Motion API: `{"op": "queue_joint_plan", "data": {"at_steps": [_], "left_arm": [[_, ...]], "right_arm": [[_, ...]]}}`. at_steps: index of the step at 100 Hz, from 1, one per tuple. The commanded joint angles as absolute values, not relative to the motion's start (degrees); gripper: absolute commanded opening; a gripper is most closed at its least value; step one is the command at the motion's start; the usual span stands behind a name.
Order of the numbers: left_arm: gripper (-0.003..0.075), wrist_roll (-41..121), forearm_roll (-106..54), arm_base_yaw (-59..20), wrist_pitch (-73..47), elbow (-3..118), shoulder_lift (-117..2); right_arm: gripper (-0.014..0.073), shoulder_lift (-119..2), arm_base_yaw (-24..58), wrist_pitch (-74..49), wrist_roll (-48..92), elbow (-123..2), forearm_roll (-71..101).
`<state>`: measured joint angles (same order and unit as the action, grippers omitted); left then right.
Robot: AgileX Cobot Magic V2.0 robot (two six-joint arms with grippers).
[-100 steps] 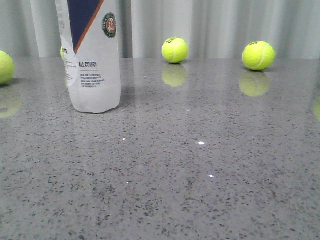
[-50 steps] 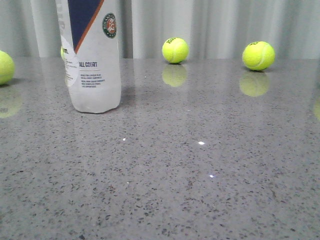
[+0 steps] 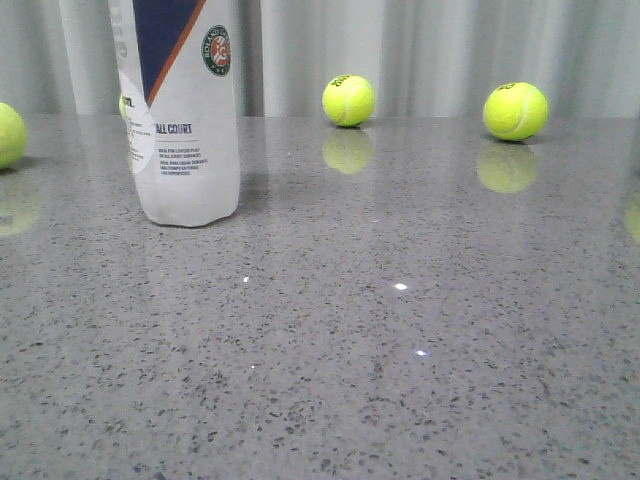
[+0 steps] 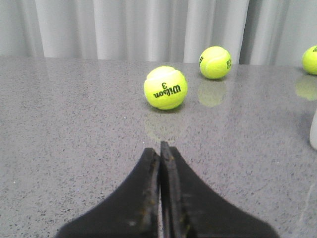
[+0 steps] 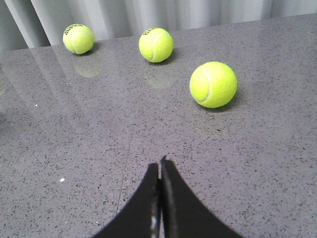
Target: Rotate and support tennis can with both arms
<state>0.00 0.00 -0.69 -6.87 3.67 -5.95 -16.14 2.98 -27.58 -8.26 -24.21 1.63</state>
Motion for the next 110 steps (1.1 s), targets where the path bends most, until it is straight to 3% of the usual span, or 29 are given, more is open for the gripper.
{"op": "queue_joint_plan", "data": {"at_steps": [1, 18, 110], "left_arm": [[-0.0021, -0.86, 2.09, -1.12, -0.62, 3.51, -4.04], [-0.0021, -0.91, 2.09, -0.99, -0.38, -1.59, 2.75], [-0.0021, -1.0, 0.58, -0.99, -2.47, -2.56, 2.53]], "right_arm": [[-0.0066, -16.58, 2.65, -23.33, -7.6, -25.65, 1.75], [-0.0066, -16.58, 2.65, -23.33, -7.6, -25.65, 1.75], [-0.0066, -16.72, 2.65, -23.33, -7.6, -25.65, 1.75]]}}
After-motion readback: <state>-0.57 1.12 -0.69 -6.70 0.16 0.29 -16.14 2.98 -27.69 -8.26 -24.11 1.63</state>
